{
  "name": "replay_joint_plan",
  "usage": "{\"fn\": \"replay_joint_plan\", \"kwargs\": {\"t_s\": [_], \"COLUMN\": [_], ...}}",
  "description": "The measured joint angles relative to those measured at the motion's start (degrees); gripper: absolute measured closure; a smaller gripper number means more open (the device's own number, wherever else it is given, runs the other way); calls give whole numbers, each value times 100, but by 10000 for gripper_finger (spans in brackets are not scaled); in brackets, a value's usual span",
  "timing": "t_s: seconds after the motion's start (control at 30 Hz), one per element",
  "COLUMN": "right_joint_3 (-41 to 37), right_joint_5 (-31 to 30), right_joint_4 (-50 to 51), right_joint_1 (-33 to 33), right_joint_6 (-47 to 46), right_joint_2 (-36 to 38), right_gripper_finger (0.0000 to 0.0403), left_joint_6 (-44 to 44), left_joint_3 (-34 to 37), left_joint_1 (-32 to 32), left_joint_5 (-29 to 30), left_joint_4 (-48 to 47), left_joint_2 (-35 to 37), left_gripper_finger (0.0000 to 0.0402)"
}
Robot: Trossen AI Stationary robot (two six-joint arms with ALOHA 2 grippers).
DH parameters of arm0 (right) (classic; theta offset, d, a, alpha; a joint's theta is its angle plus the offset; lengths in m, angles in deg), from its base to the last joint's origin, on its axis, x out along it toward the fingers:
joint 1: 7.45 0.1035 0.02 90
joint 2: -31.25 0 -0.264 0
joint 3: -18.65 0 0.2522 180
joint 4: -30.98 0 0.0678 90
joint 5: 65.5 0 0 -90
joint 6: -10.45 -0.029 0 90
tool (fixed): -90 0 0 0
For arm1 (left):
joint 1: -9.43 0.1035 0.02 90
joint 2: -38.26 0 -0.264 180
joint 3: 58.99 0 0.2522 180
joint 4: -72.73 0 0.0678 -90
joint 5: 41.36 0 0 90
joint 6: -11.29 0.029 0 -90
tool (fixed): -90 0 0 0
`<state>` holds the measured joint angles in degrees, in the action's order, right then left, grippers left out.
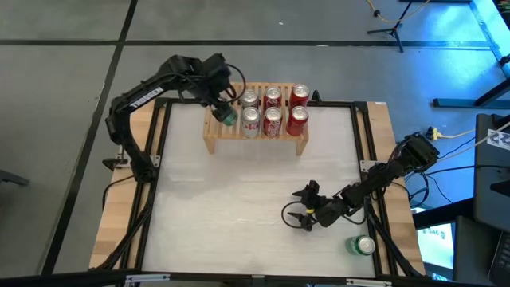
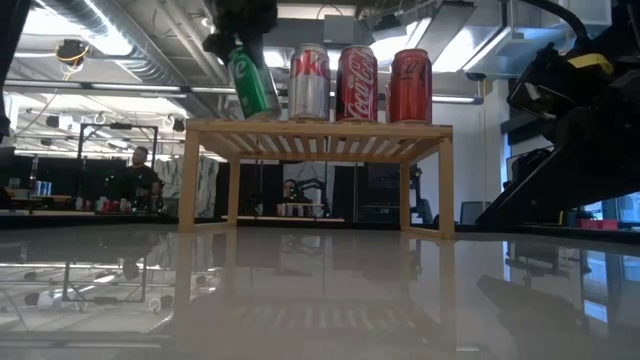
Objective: Place canned beverage on shelf
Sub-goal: Put the top green soda can on the shelf
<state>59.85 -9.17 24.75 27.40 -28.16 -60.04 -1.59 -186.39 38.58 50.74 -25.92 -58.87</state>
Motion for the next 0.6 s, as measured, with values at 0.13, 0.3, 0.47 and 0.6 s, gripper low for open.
{"fn": "replay_joint_plan", "kwargs": {"t_s": [0.13, 0.3, 0.47, 0.6], "right_joint_3": [0, 0, 0, 0], "right_joint_5": [0, 2, 2, 1], "right_joint_4": [-2, -2, -2, -2], "right_joint_1": [1, 0, 1, 0], "right_joint_6": [-2, -11, -13, -13], "right_joint_2": [0, 0, 0, 0], "right_gripper_finger": [29, 29, 29, 29], "left_joint_6": [145, 194, 170, 277], "left_joint_3": [2, 0, 2, 2], "left_joint_1": [-2, -2, -2, 22], "left_joint_5": [-12, -29, -1, 12], "left_joint_4": [-1, 1, -7, 38], "left_joint_2": [-105, -124, -124, -124], "left_gripper_finger": [105, 94, 85, 83]}}
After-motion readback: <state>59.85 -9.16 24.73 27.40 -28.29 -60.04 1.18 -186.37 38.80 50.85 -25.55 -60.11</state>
